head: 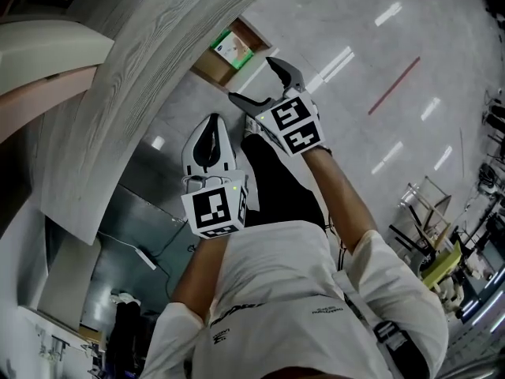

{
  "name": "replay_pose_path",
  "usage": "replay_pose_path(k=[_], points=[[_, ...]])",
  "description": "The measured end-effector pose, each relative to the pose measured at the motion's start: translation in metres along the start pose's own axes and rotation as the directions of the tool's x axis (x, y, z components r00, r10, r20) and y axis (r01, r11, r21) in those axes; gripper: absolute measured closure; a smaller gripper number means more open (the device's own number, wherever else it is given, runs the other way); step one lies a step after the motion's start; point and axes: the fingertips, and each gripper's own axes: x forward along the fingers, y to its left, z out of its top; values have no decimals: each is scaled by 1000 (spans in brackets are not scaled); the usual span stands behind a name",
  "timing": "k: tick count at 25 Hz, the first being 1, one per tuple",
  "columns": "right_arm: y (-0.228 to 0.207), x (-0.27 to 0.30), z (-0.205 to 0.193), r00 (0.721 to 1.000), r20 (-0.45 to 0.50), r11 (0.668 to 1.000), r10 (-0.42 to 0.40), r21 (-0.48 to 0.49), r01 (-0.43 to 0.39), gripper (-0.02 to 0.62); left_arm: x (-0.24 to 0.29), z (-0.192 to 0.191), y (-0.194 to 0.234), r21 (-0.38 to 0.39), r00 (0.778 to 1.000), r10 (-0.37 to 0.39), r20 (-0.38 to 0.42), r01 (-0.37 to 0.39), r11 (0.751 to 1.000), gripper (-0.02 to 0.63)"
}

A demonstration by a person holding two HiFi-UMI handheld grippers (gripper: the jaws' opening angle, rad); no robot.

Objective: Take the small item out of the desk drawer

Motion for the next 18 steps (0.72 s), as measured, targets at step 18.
replay_pose_path(k=[18], points=[[-34,84,-38,997,-79,997,18,-73,-23,170,27,-39,13,-27,999,48,-26,-48,998,590]])
